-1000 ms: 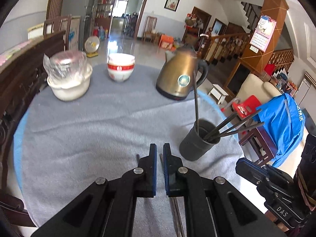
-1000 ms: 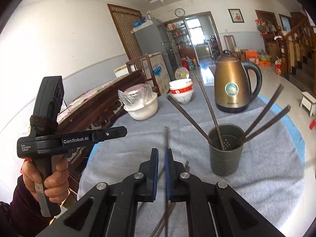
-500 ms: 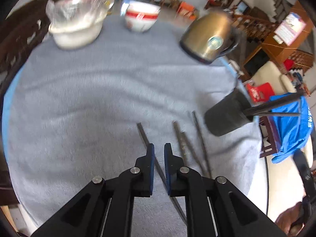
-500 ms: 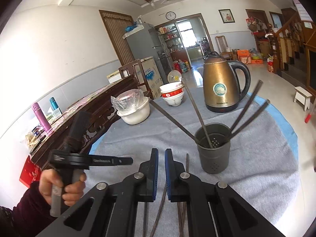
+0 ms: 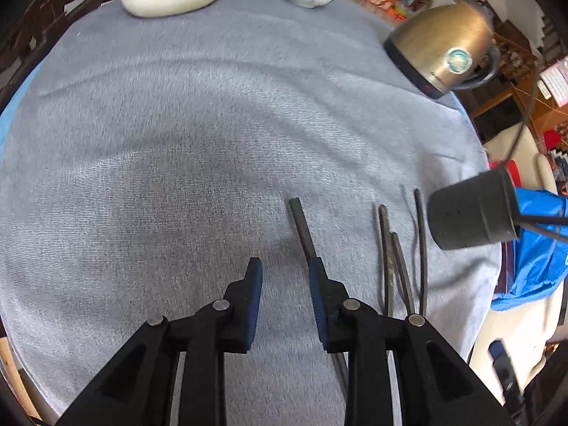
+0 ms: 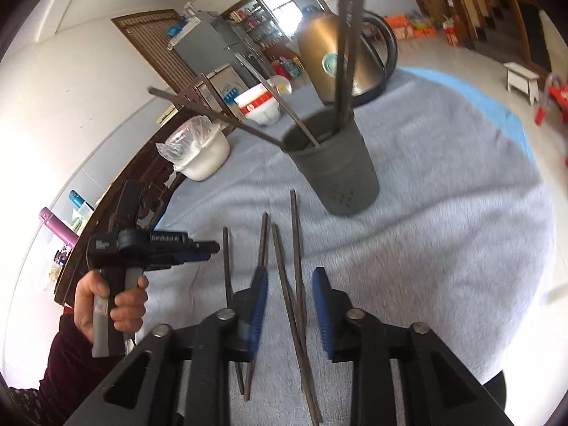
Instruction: Organize utensils
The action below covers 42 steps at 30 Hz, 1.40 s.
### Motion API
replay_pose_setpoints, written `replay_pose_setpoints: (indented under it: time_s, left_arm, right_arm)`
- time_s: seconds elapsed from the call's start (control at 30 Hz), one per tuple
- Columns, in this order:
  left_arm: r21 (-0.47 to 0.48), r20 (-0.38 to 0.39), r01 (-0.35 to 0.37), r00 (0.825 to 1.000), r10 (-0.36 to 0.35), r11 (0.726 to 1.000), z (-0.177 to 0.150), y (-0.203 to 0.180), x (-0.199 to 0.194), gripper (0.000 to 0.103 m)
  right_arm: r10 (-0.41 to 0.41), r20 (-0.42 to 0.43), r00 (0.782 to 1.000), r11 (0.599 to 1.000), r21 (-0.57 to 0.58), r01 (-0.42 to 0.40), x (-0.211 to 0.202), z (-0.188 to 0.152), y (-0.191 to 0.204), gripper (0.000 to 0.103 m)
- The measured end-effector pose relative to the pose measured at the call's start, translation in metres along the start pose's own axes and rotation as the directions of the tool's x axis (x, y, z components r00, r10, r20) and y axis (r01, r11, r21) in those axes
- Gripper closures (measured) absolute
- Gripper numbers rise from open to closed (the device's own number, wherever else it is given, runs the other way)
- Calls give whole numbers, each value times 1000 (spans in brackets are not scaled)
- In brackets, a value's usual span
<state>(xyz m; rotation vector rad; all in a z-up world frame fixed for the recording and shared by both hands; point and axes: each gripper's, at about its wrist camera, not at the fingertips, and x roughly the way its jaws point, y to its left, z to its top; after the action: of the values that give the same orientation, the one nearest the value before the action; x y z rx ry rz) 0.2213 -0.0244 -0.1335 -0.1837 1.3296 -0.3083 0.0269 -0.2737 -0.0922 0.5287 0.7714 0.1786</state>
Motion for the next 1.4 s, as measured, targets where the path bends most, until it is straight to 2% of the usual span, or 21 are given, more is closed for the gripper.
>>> replay_pose_setpoints:
  time_s: [0.27,0.4,0.53,0.67,0.7,0.73,0.8,0.87,1.1,1.23,1.3,1.4]
  left_arm:
    - [-63,-15,-2,1000,1,998,20,-6,19,75]
    - [-86,-19,37,999,-39,996,26,-12,18,75]
    - [-87,-33,12,999,-15,996,28,-18,26,75]
    - [-80,-13,0,1000,-1,997,35,-28,32,75]
    - [-81,-11,3,1000,-4,997,37,-31,34,78]
    - [-73,-8,3,1000,-3,997,37,-33,36,88]
    - [-44,0,-18,1000,18,999,37,-38,40,94]
    - [-27,2,-18,1000,18,999,38,-42,42,95]
    - [47,-3,-23,1000,24,999,26,-33,34,95]
    - [70,-11,-18,1000,18,997,14,-28,29,95]
    - [74,-16,-14,1000,15,997,15,-28,29,95]
    - [74,-29,-4,1000,6,997,17,-27,30,94]
  right_arm:
    - [-37,18,999,999,-29,37,1,-8,1,69]
    - [-40,5,999,998,-43,41,6,-9,6,69]
    - [-68,-3,998,995,-74,68,14,-7,13,69]
    - [-113,-12,993,985,-135,111,31,1,25,69]
    - [-131,-19,991,980,-154,126,39,6,29,69]
    - [-150,-24,988,974,-173,144,46,9,31,69]
    - [-190,-27,981,959,-219,180,62,15,37,69]
    - [-226,-30,974,945,-248,212,80,22,40,69]
    - [-249,-85,965,933,-287,215,130,35,47,70]
    - [-291,-101,951,928,-271,255,150,37,44,70]
    - [-301,-122,946,931,-252,264,158,38,39,77]
    - [-321,-108,941,916,-286,279,161,38,40,91]
